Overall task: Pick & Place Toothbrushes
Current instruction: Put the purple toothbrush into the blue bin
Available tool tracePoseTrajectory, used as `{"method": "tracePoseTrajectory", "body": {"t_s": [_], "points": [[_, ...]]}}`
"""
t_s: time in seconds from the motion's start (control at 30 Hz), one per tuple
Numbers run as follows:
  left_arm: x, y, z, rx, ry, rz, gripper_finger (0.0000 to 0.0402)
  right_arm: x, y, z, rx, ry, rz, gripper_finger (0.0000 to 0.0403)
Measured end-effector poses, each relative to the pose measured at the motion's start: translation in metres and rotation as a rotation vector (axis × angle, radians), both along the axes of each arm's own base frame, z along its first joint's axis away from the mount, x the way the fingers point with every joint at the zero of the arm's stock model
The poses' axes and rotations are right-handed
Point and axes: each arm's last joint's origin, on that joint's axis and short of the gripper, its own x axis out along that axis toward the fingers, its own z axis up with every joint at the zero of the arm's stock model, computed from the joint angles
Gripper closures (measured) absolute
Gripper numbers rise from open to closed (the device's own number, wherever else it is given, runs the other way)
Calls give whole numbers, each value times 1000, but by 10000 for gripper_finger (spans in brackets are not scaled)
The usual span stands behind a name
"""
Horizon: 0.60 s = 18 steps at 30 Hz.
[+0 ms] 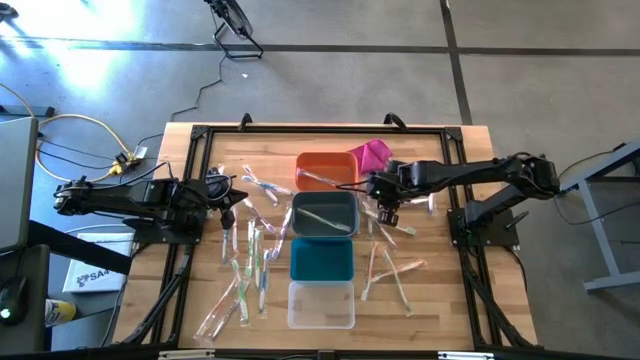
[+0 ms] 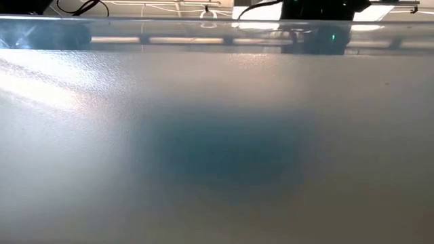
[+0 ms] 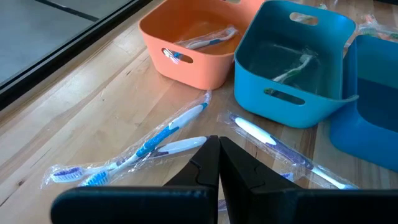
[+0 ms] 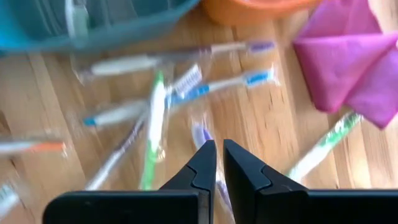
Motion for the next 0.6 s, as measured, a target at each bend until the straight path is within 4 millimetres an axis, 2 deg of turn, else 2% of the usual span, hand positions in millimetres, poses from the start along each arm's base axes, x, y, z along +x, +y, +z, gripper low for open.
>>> {"method": "tracePoseTrajectory", "body": {"t_s": [0.27,0.6], "points": [[0,0,0,0,0,0,396,-12,1,-2,17,130,-2,380],[0,0,0,0,0,0,396,-13,2,-3,24,132,-36,380]]}}
